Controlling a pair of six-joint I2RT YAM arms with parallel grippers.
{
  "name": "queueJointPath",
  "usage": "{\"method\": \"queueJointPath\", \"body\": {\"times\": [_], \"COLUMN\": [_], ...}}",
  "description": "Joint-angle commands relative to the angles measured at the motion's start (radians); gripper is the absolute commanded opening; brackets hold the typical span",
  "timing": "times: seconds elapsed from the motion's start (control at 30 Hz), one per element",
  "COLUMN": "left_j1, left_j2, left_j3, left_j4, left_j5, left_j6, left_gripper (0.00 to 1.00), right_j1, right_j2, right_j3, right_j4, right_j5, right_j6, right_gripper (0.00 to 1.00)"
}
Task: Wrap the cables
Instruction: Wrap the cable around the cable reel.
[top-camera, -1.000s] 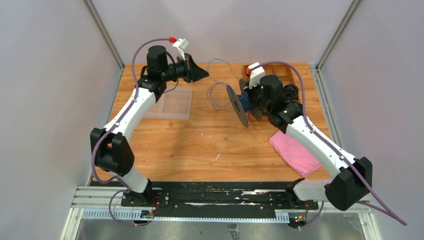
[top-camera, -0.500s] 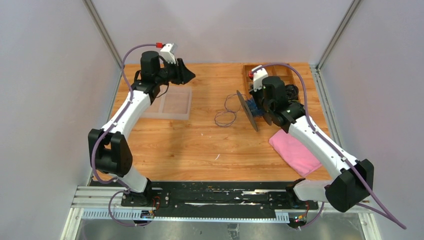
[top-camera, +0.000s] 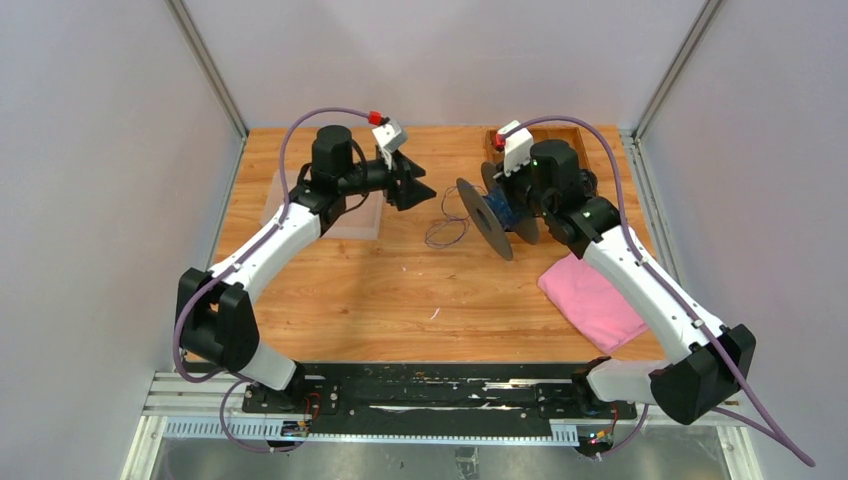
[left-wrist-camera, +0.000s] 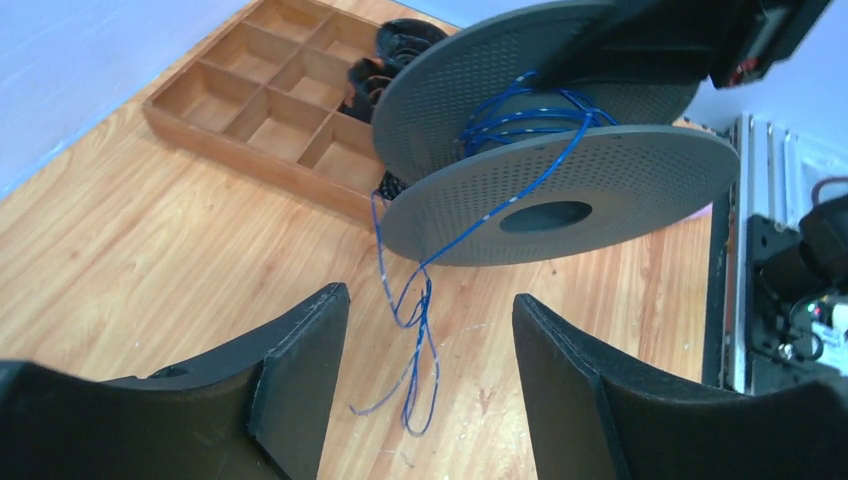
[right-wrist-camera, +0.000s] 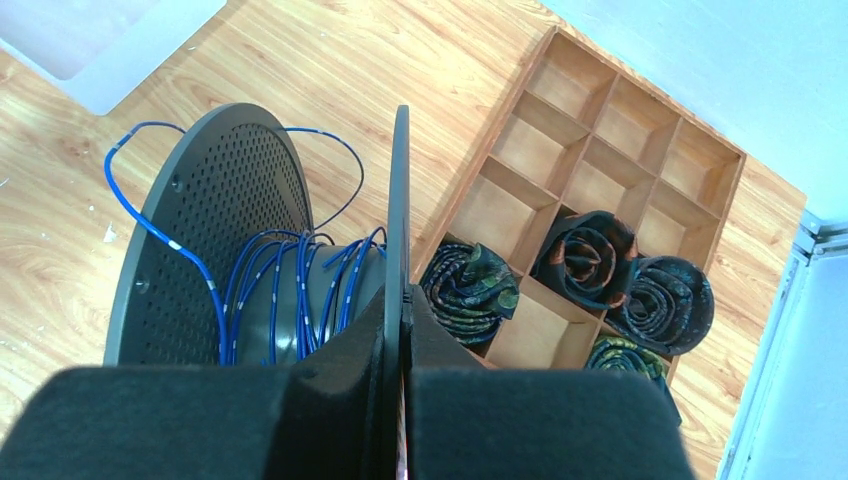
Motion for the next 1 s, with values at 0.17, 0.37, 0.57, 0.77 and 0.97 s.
{"method": "queueJointPath", "body": {"times": [0.17, 0.37, 0.57, 0.77, 0.97], "left_j1": [-0.133, -0.157, -0.154, -0.104, -0.104], "left_j2": [-0.015, 0.03, 0.04, 0.002, 0.067], "left_j3": [-0.013, 0.02, -0.005, -0.179, -0.205], "left_j4": [0.04, 0.008, -0.026, 0.231, 0.261], "left_j5": [-0.087, -0.14, -0.208, -0.233, -0.171], "left_j6": [0.226, 0.278, 0.333, 0.09, 0.024], "left_gripper": [0.61, 0.5, 0.56, 0.63, 0.67], "right_j1": [-0.006, -0.004, -0.004, -0.004, -0.006], "right_j2": [-0.01, -0.007, -0.014, 0.0, 0.028], "right_j3": [0.049, 0.053, 0.09, 0.208, 0.326], "right_j4": [-0.009, -0.01, -0.036, -0.104, -0.169], "right_j5": [-0.091, -0.104, -0.095, -0.058, -0.107], "right_j6": [0.026, 0.031, 0.028, 0.062, 0.118], "right_gripper": [0.01, 0.01, 0.01, 0.01, 0.01]}}
